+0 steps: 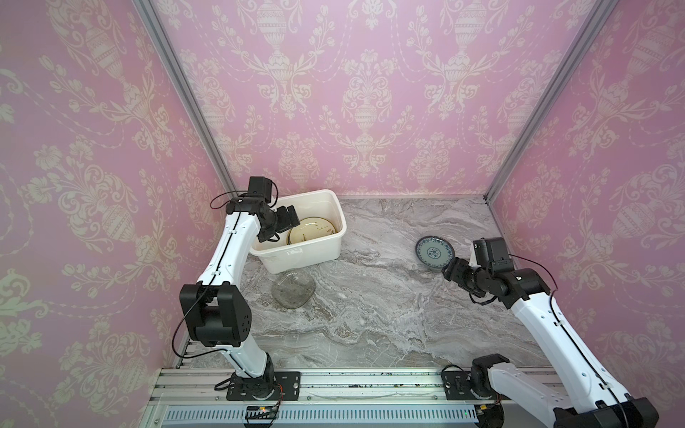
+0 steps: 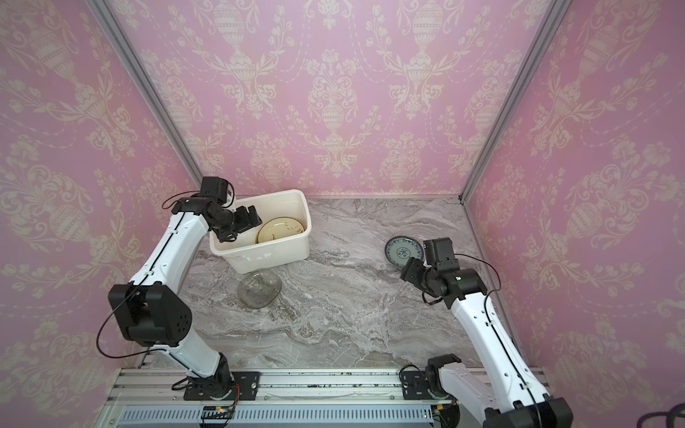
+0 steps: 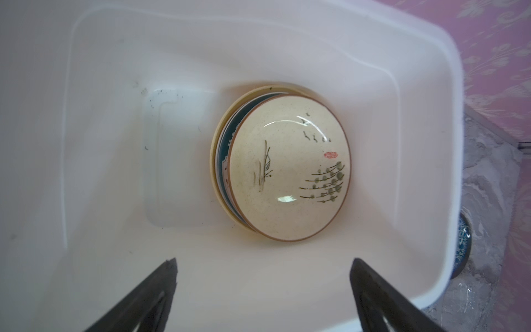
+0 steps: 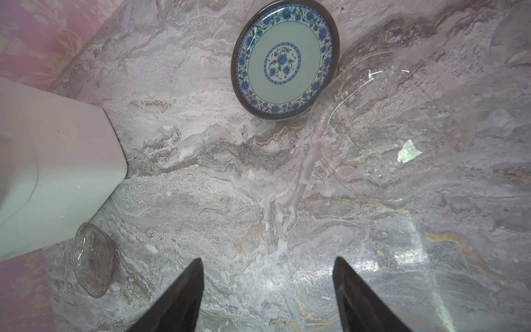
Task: Place the plates into the plastic bin on the countertop
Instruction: 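Open the left gripper and reach toward the blue floral plate while the right approaches it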
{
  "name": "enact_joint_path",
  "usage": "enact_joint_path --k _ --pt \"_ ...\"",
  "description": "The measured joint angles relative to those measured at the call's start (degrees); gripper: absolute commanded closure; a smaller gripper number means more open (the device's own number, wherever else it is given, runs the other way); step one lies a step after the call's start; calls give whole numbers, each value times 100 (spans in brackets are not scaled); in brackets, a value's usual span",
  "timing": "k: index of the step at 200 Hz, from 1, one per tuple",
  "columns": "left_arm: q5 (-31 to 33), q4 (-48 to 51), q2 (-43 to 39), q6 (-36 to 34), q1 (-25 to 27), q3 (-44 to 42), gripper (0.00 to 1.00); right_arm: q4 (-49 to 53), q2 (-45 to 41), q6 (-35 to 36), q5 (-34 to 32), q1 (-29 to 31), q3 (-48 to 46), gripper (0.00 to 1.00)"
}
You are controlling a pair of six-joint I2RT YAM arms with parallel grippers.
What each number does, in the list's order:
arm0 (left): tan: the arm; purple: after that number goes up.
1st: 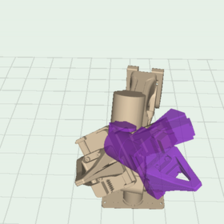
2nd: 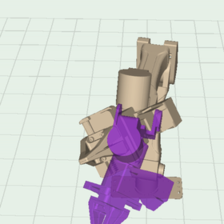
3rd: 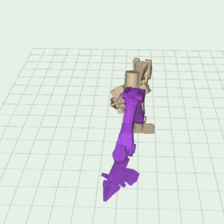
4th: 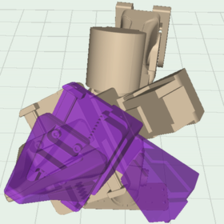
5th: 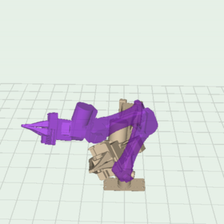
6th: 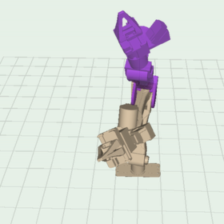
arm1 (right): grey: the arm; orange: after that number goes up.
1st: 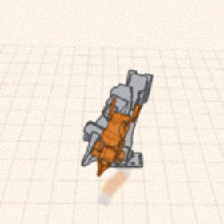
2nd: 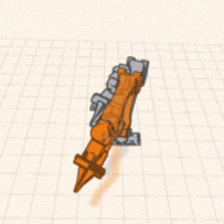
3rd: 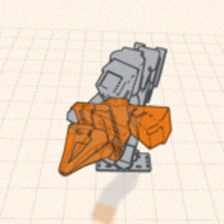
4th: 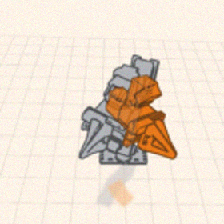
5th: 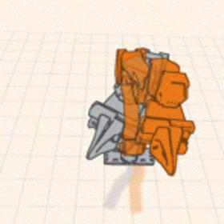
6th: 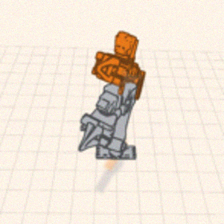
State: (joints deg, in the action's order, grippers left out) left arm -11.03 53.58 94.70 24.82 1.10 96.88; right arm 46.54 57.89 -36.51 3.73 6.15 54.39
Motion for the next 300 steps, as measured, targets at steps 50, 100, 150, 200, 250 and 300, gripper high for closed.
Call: enact_joint_path --k 50,100,150,200,250,300 --pt "-522 -476 -962 -136 1237 319 1 -811 1115 505 636 -1056 4 27" --pt "-968 -1375 -625 170 2378 -138 1 -1770 2535 767 986 -1408 304 26" --pt "-1150 -1661 734 345 3187 92 1 -2365 3783 804 997 -1443 1266 22" --pt "-1436 -1676 2002 914 3532 732 1 -2566 4548 807 896 -1443 1696 20" --pt "-1784 -2085 2699 1462 3700 846 1 -2601 5045 807 857 -1443 1858 19" --pt "-1829 -2271 2988 1589 3700 916 1 -2605 5366 879 874 -1351 2026 22"
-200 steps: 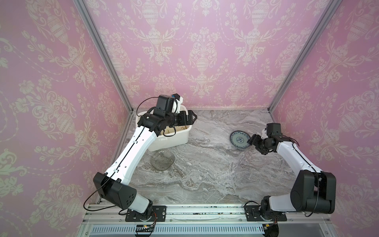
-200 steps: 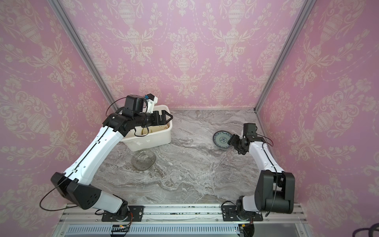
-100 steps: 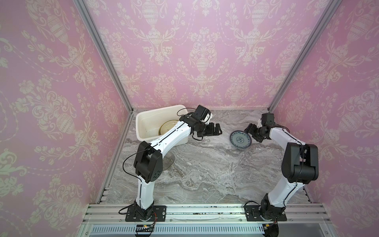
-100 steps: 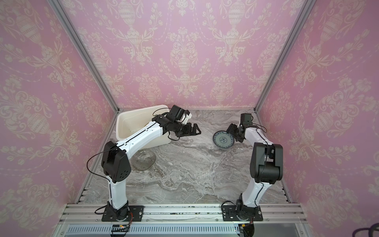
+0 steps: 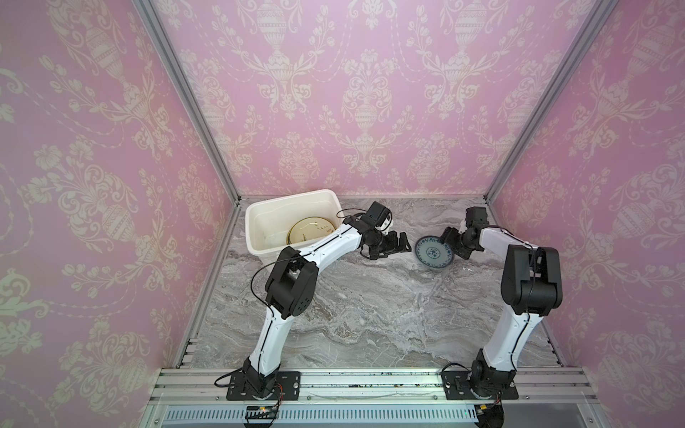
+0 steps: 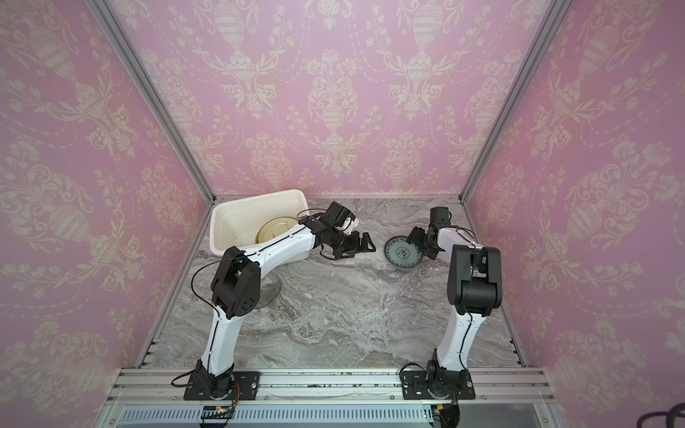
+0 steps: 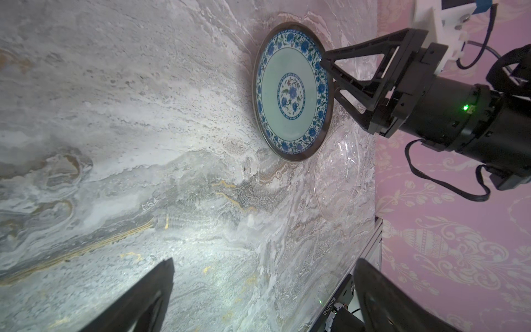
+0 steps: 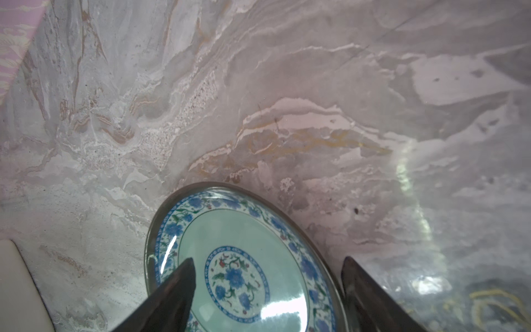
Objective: Place the plates into the plastic bin on the countertop
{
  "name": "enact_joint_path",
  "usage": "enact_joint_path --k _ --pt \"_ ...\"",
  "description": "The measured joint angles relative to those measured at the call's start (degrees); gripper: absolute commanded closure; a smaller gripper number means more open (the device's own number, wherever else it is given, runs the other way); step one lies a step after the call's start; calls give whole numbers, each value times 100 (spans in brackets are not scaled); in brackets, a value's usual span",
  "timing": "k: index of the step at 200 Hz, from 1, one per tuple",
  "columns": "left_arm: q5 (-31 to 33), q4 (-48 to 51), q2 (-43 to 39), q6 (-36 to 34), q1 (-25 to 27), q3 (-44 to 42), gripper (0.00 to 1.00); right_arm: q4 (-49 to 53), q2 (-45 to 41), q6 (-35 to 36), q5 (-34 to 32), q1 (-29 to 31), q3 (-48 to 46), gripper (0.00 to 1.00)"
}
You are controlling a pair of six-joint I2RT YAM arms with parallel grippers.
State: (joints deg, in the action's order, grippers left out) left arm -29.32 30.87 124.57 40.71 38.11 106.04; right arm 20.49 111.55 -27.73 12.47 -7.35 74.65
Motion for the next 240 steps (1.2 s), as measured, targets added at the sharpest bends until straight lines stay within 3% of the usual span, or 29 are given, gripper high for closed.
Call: enact_joint_path --k 59,105,205,240 --pt "-7 -380 208 350 0 -17 5 13 72 199 319 426 -15 30" --pt "-33 -1008 356 905 -39 -511 16 -42 81 249 483 678 -136 37" --pt "103 -2369 848 2098 -205 -765 31 7 299 413 645 713 -35 86" --pt "118 -2669 916 2347 -243 -791 32 33 302 417 901 708 15 96"
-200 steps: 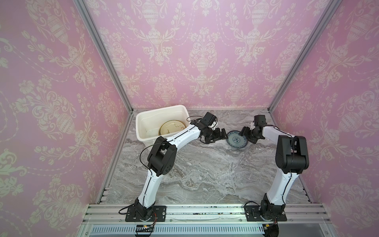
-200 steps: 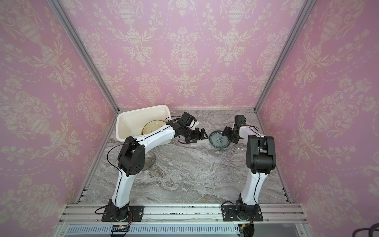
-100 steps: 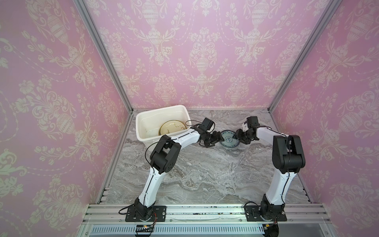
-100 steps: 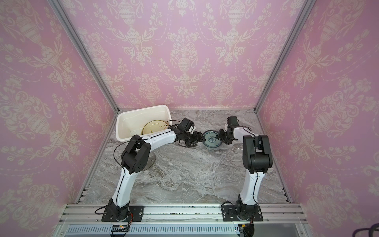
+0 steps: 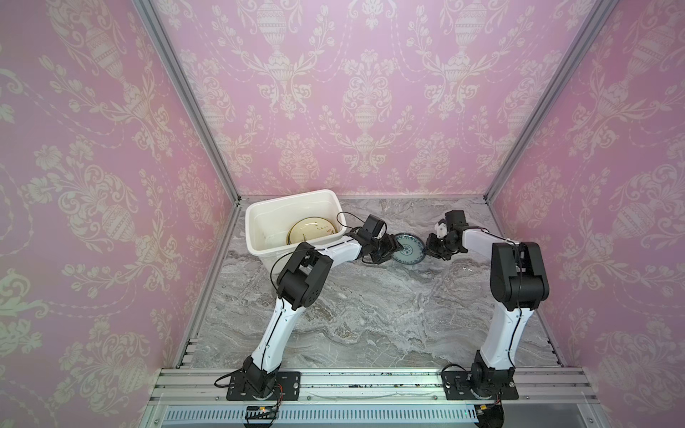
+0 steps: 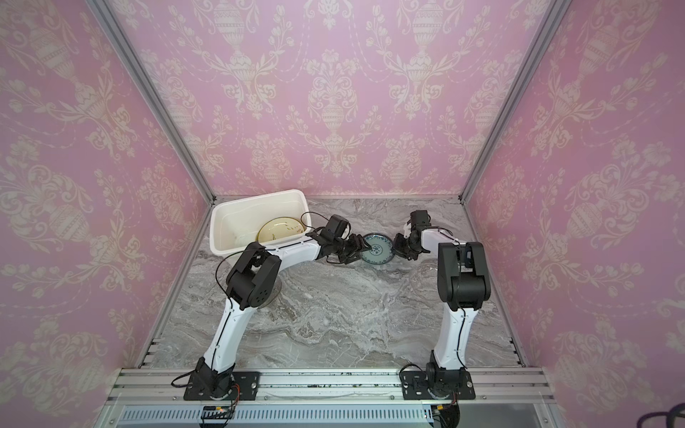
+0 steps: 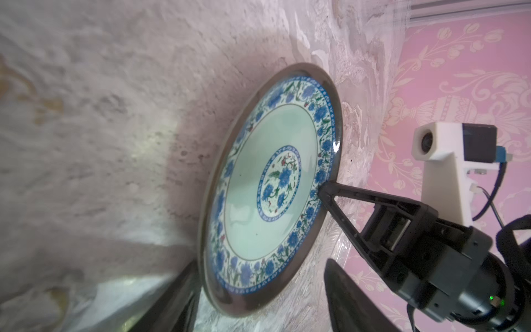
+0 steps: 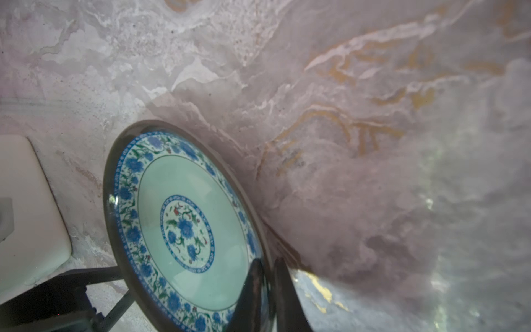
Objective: Place the plates into the plastic bin on the countertop
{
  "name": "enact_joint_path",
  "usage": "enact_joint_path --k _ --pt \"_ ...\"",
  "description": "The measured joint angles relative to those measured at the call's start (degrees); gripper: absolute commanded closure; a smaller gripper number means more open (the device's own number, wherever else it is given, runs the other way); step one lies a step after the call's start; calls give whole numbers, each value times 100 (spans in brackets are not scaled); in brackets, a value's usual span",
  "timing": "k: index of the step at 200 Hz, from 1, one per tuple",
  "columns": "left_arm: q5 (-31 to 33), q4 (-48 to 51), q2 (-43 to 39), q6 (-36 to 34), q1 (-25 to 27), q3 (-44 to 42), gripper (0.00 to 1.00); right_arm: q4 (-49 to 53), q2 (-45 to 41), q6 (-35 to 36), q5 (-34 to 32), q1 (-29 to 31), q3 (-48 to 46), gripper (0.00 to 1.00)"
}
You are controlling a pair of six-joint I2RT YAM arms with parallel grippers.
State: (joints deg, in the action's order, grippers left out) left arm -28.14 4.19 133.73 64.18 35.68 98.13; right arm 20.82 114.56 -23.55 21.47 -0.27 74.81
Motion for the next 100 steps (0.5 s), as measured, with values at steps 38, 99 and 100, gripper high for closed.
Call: enact_joint_path --k 38,99,100 --pt "15 -212 0 46 -26 -151 38 2 2 -22 151 7 0 97" --pt "4 -1038 0 424 -76 -595 55 85 7 -24 216 -13 28 97" --pt "4 -1062 0 433 -79 -605 55 85 7 -24 214 -13 31 97"
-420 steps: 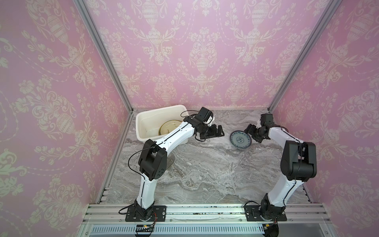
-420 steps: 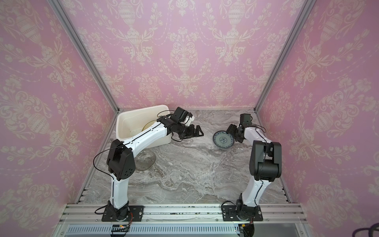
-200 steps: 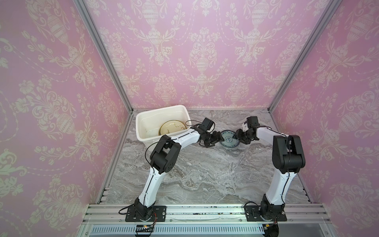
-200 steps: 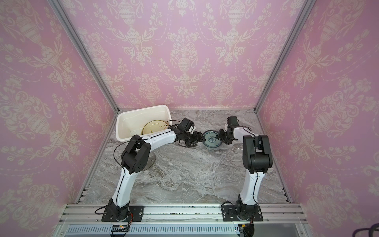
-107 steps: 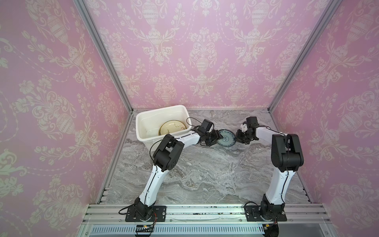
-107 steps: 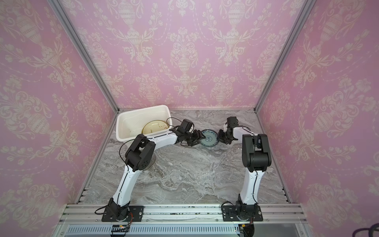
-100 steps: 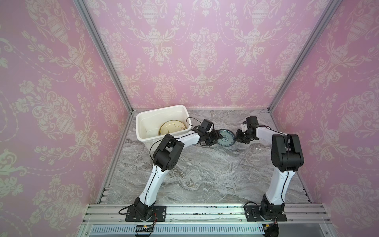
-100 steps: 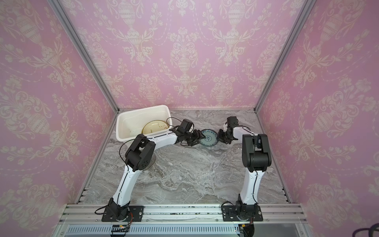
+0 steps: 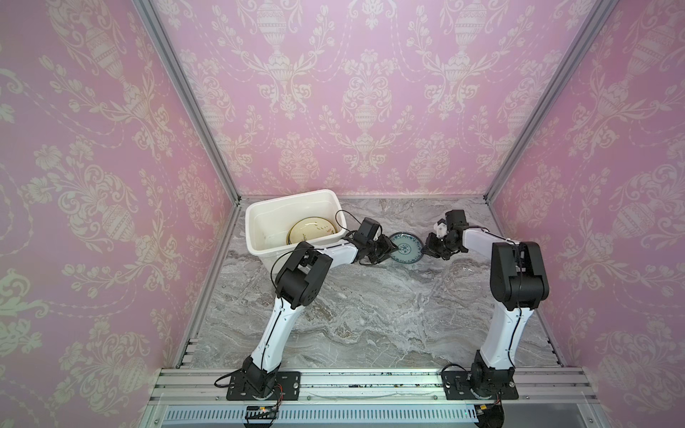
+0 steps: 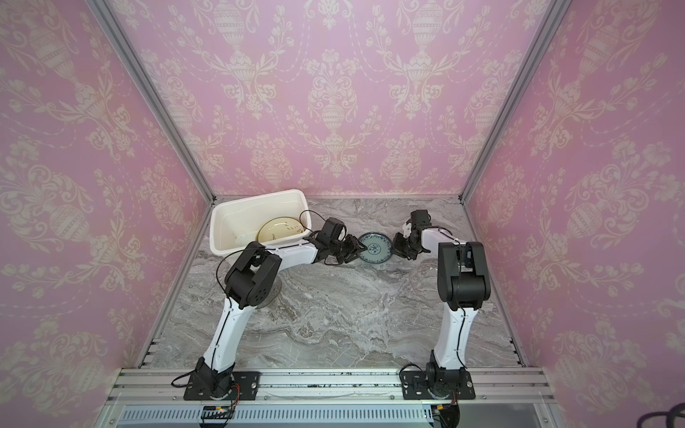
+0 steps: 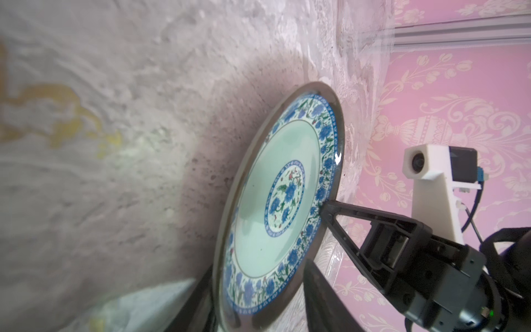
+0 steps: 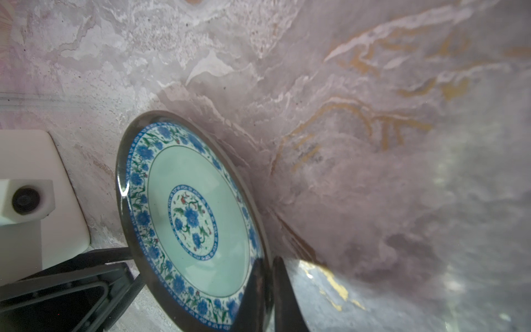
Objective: Place the plates into the plastic bin on the countertop
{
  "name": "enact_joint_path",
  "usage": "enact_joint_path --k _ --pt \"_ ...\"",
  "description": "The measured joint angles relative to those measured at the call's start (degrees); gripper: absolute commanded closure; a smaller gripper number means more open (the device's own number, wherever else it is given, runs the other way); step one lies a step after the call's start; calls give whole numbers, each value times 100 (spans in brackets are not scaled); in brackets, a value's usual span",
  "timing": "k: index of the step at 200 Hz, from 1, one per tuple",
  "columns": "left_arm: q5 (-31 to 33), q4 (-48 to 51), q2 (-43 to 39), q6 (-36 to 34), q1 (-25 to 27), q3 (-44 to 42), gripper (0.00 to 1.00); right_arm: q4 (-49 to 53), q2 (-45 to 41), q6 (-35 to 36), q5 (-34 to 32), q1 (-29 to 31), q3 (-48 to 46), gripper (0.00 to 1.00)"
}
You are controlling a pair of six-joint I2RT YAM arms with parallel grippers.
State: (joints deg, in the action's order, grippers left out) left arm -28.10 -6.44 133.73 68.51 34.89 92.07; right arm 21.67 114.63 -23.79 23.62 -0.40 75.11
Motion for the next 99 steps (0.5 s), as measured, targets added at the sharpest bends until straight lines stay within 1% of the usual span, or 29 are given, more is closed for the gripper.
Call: enact_joint_path --k 27,52,75,99 --pt "11 -404 0 221 -2 -162 56 11 2 0 4 -20 17 97" --pt "17 -647 2 409 -13 -269 59 9 2 -4 4 -22 17 98" --pt "17 -772 22 457 -22 -304 62 2 33 -22 15 -24 39 100" --pt "11 -935 59 463 -26 -350 65 -4 70 -39 63 -44 50 100"
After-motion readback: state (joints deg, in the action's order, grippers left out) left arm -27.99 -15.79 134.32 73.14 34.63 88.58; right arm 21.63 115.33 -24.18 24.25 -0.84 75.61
